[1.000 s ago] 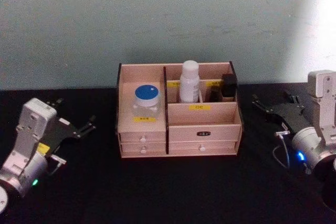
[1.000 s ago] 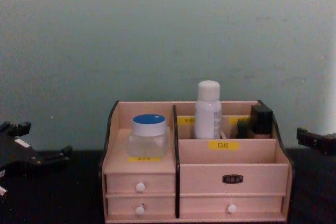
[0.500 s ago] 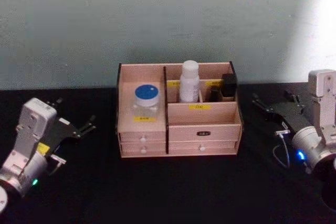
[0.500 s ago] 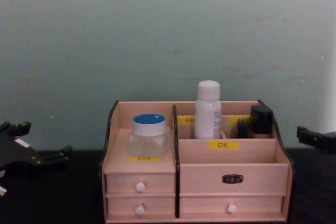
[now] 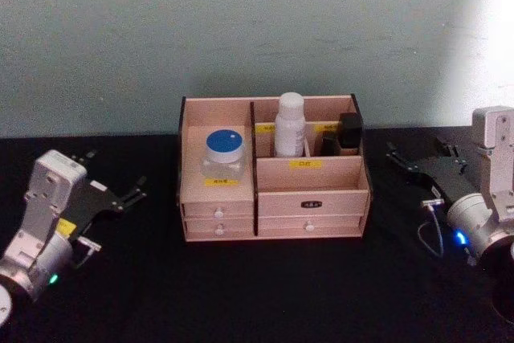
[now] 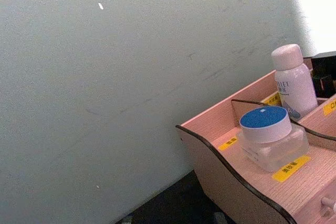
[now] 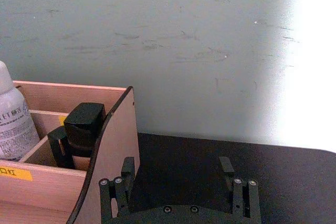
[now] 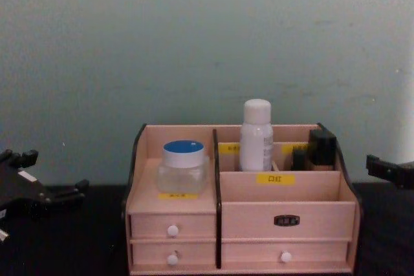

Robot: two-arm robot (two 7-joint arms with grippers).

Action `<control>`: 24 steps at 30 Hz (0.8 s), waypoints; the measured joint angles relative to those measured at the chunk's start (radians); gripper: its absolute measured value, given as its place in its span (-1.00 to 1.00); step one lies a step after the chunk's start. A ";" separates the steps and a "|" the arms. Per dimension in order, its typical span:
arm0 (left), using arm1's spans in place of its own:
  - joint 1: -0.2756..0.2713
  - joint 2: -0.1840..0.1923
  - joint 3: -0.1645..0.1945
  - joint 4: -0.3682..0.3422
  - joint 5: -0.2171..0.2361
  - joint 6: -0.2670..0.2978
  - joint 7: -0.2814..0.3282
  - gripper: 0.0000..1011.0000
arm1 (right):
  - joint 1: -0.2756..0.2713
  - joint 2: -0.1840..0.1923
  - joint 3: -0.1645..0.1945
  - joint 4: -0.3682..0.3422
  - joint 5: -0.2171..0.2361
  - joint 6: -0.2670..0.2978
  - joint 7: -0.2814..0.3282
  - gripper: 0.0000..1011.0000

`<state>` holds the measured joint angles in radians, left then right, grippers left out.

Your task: Pick up the facial cleanser and watermelon frost from the table and place them into the tiered storage box.

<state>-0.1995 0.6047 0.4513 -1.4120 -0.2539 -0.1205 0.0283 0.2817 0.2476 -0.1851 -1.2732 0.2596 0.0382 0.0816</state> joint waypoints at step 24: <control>0.000 0.000 0.000 0.000 0.000 0.000 0.000 0.98 | 0.000 0.000 0.000 0.000 0.000 0.000 0.000 0.98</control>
<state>-0.1995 0.6047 0.4514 -1.4120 -0.2539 -0.1205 0.0283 0.2817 0.2476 -0.1851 -1.2737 0.2598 0.0382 0.0816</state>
